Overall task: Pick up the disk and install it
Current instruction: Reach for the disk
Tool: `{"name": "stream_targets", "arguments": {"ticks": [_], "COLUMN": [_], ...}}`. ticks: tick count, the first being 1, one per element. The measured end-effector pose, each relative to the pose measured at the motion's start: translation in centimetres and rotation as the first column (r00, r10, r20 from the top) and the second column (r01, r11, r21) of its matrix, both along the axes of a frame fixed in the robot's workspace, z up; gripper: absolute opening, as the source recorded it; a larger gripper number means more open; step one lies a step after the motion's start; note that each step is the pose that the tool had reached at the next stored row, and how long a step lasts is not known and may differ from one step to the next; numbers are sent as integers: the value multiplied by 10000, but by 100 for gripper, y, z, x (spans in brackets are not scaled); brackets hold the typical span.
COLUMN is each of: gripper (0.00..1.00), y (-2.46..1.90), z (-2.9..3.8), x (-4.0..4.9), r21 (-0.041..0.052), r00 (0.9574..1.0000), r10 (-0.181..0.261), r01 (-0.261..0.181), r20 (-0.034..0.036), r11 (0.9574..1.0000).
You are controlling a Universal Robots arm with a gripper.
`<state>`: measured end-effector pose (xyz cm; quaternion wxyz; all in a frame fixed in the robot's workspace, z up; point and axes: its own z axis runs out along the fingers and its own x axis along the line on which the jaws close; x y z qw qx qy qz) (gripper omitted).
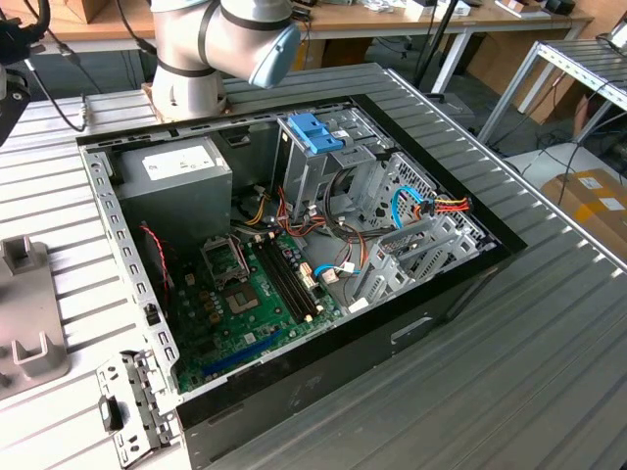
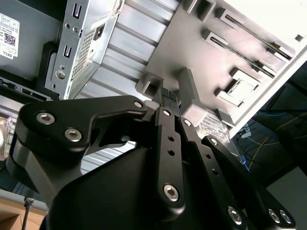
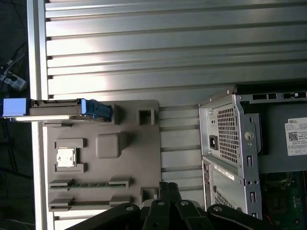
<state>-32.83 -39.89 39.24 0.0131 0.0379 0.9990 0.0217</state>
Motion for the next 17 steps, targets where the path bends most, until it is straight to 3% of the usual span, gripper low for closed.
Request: {"name": "stream_targets", "arguments": {"ticks": [17], "gripper": [11], "y": [0], "z": [0], "x": [-147], "r21": [0], "r00": [10000], "r10": [0], "r01": [0], "r20": [0], "r11": [10000]}}
